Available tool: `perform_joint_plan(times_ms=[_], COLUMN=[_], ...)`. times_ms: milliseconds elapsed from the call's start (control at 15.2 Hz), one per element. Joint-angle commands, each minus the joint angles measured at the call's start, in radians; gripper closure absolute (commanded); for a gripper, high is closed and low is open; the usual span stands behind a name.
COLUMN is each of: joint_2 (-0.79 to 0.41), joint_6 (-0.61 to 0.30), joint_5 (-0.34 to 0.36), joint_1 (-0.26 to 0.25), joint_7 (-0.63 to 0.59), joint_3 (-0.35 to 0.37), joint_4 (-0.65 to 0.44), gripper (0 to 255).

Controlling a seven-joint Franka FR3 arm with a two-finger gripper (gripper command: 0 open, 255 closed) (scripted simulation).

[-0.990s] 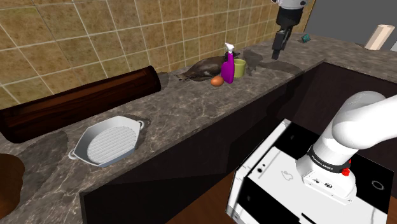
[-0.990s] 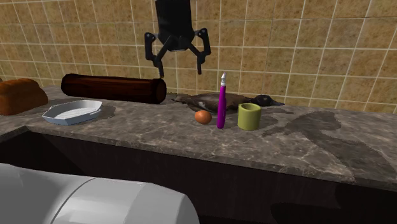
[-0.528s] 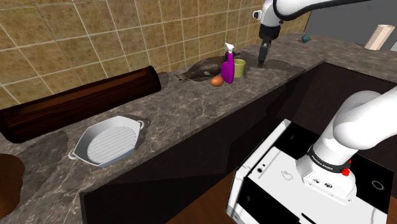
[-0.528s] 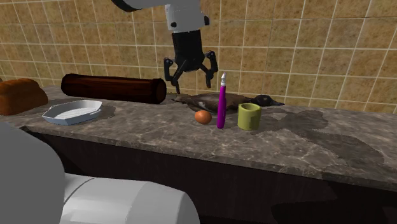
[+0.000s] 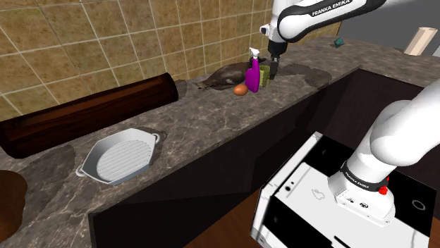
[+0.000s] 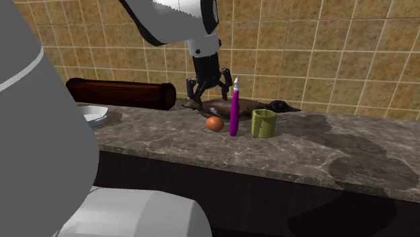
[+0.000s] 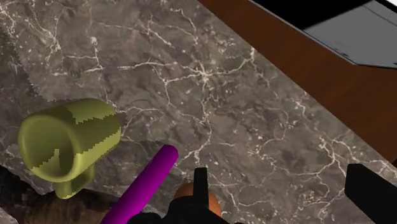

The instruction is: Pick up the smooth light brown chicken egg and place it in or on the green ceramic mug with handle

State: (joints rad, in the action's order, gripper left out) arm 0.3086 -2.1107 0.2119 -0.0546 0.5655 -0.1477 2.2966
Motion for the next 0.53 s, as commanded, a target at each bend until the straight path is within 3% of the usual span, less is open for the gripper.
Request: perform_joint_plan(times_ms=[0, 462], joint_2=[-0.068, -0.316], joint_6=[-0.073, -0.255], joint_5=[0.008, 0.011], joint_1=[-0.007, -0.025], joint_7=[0.04, 0.181], joint_3=[-0.008, -0.018], joint_4=[-0.012, -0.131], gripper=[0, 0])
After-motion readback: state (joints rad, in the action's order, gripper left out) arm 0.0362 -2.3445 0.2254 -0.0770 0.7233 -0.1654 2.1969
